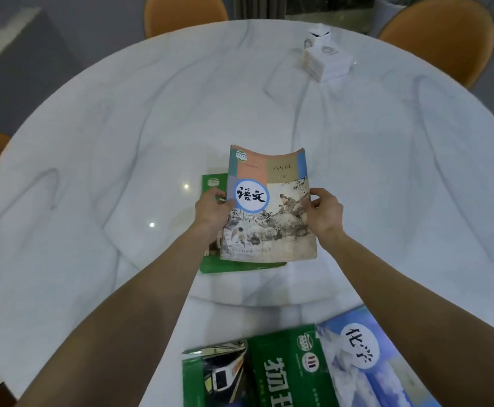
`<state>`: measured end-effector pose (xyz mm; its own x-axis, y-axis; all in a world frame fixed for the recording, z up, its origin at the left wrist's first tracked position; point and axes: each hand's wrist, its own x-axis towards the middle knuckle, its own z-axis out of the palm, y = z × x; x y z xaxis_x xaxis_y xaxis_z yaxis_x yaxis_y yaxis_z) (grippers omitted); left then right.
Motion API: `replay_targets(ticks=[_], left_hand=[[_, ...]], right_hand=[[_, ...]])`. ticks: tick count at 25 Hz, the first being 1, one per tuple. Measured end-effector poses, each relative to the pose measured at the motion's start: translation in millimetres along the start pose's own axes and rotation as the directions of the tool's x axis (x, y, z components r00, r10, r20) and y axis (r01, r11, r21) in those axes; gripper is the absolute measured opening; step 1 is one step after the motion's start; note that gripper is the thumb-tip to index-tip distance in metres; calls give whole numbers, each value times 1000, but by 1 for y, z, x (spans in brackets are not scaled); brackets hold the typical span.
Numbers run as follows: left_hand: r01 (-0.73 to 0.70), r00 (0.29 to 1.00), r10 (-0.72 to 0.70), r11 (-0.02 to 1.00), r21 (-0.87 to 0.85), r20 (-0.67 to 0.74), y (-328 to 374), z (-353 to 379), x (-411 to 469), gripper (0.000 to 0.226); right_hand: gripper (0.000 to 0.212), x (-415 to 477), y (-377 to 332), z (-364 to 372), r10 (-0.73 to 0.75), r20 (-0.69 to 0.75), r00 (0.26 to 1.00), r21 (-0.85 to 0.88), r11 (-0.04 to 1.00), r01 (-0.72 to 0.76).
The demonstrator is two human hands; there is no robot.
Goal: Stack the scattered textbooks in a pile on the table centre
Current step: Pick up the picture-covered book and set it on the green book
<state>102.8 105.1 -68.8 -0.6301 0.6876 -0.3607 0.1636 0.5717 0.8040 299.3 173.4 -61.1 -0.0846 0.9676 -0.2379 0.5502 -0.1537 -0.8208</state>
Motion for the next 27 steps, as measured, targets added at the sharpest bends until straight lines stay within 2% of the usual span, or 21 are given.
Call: replay_targets(ticks=[6, 11, 14, 17, 19, 22, 27], left_hand=[[73, 996, -77, 995, -62, -54, -28, -26, 10, 28], [86, 994, -86, 996, -13, -64, -43, -34, 15, 27], [31, 998, -24, 994, 109, -62, -51, -35, 13, 26], [-50, 998, 62, 955, 292, -33, -58, -34, 13, 16], [-70, 996, 88, 922, 380, -29, -63, -32, 14, 24], [-83, 995, 97, 893, 443, -8, -67, -30, 16, 30], [-112, 993, 118, 817, 565, 27, -66, -26, 13, 32]], right_hand=[[31, 3, -6, 41, -21, 62, 998, -35, 999, 23], [32, 5, 2, 62, -28, 84, 996, -71, 997, 34], [30, 5, 10, 69, -28, 85, 996, -124, 992, 38], [25, 7, 16, 71, -32, 78, 996, -210, 976, 48], [25, 11, 19, 74, -27, 89, 996, -267, 962, 50], [27, 15, 22, 79, -7, 89, 996, -335, 941, 37], [28, 15, 20, 80, 31, 66, 997, -354, 935, -6]])
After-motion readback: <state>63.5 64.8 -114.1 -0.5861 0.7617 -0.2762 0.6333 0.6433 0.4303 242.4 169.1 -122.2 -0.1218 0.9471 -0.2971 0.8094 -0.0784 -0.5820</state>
